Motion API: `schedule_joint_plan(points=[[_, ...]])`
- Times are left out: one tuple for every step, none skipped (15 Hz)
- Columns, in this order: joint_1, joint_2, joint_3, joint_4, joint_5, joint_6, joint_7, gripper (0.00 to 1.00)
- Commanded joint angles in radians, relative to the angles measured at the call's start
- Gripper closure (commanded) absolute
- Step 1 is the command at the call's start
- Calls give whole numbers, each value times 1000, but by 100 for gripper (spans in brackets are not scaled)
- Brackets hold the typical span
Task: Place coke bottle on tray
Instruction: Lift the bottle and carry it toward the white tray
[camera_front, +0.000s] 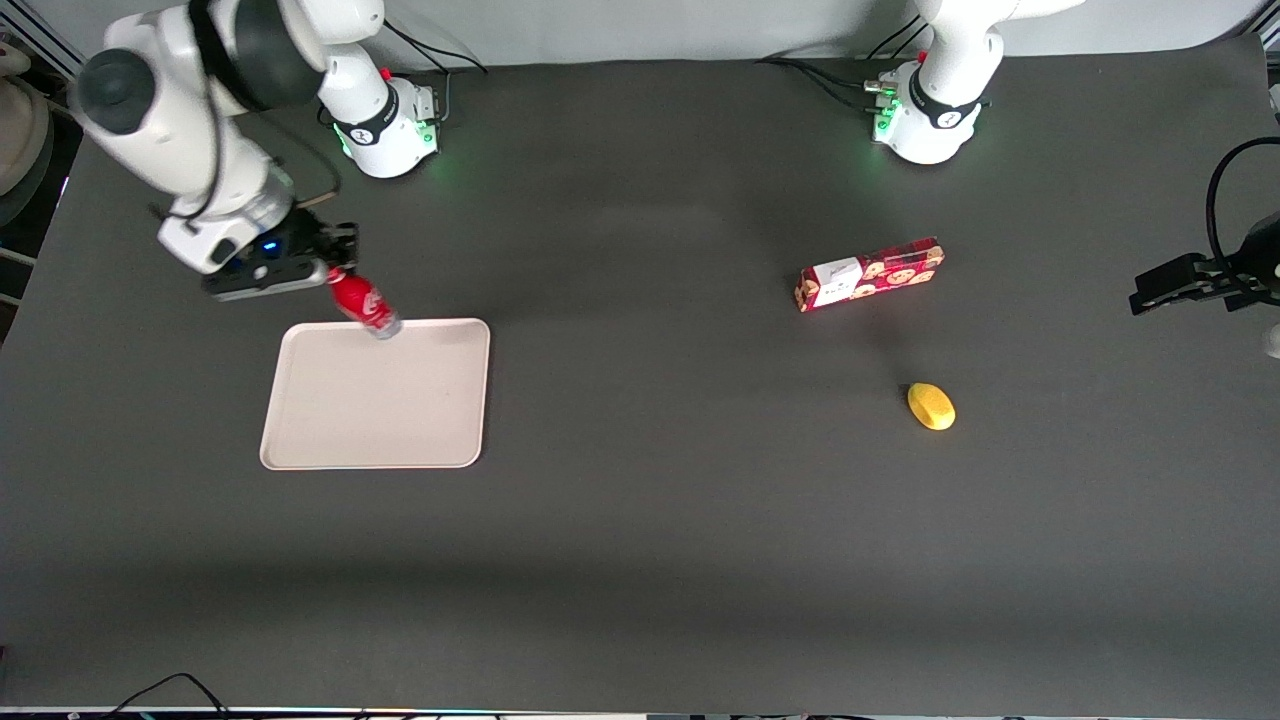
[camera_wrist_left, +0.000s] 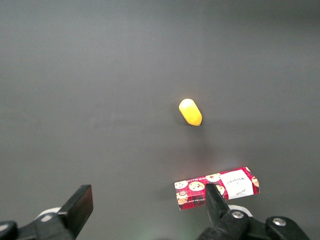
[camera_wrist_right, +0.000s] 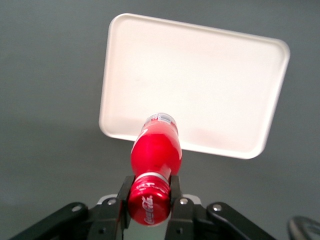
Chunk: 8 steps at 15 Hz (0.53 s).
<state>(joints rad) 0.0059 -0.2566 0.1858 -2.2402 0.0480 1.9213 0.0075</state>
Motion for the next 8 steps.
schedule_joint_plan(points=[[6,146,-164,183,-88,-100,-232,100],[6,175,-193,194,-111,-100,-271,100],[6,197,-230,200,-141,-93,-293,100],[8,218,-255,211,-167,-79,-311,100],[6,240,-270,211,-181,-62,-337,100],[6,256,-296,209,-183,-41,-365,100],[6,270,-313,209,-183,-25,-383,100],[5,283,-319,208,-183,-13,-388,100]])
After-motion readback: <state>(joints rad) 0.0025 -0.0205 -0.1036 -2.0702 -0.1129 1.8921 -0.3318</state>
